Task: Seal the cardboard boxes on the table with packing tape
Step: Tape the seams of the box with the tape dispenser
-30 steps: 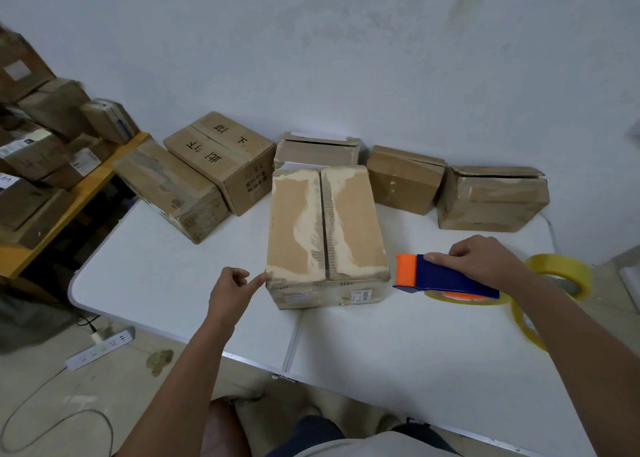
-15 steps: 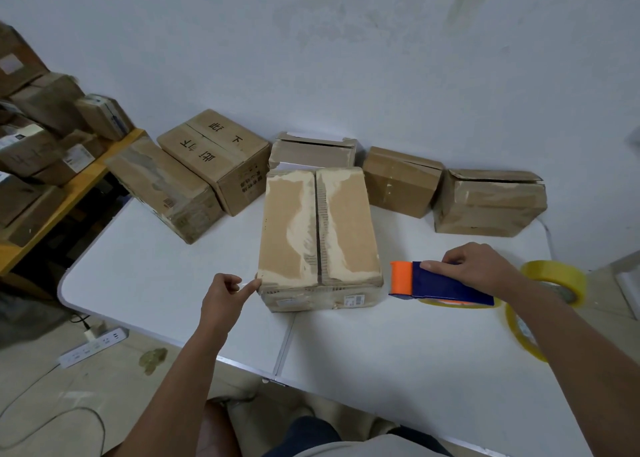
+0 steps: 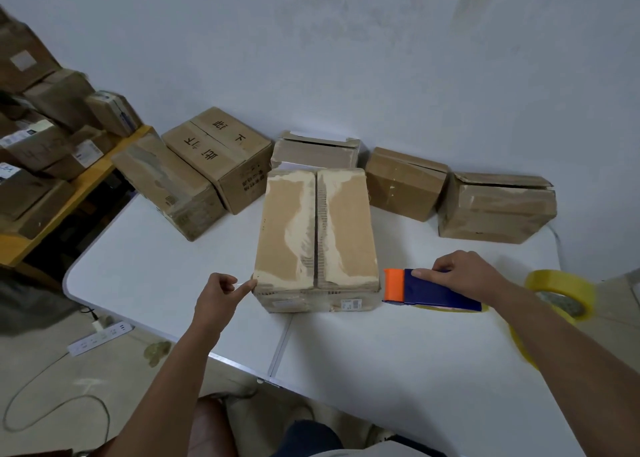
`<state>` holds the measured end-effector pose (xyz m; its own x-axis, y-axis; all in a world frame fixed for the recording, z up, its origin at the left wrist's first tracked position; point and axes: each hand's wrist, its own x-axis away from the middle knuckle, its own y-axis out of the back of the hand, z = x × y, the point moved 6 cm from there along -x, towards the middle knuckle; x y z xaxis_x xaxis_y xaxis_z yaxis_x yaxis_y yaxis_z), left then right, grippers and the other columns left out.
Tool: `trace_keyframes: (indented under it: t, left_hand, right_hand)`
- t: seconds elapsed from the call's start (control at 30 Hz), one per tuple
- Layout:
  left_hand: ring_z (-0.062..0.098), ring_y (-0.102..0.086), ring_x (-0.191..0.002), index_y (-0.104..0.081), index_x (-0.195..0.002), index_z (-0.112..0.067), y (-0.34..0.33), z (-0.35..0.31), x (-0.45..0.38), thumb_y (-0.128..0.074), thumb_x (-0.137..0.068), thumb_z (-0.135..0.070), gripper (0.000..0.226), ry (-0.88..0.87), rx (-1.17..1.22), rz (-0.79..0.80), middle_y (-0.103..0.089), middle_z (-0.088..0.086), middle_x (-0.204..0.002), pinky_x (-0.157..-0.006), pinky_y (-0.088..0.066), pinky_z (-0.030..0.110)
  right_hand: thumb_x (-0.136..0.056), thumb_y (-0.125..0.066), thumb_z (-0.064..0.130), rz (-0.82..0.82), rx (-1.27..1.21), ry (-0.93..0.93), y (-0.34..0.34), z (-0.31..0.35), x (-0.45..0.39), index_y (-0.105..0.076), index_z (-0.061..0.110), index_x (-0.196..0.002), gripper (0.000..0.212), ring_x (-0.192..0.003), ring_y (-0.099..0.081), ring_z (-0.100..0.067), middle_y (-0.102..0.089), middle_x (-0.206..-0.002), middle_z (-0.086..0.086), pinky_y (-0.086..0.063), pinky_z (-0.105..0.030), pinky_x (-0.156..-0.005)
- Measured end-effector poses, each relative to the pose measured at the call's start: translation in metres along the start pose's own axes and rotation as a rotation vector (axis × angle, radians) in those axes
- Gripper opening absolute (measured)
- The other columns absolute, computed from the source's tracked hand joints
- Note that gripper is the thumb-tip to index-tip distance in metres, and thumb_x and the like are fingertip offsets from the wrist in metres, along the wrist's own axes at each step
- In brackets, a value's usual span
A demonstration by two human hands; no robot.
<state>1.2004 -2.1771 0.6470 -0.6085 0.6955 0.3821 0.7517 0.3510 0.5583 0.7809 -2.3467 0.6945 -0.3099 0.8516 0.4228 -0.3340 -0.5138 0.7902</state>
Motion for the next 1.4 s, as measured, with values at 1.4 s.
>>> trace_keyframes:
  t: [1.4]
  left_hand:
    - [0.009, 0.01, -0.152, 0.004, -0.159, -0.029, -0.139, -0.06, 0.053, -0.016, -0.107, -0.049, 0.059, -1.279, -1.025, 0.492, 0.005, -0.011, -0.166, -0.125, -0.004, 0.044]
  right_hand:
    - [-0.078, -0.05, 0.075, -0.062, -0.16, 0.009, -0.034, 0.0, 0.024, -0.069, 0.024, -0.073, 0.055, -0.067, -0.064, -0.011, -0.066, -0.069, 0.006, -0.046, -0.024, -0.064]
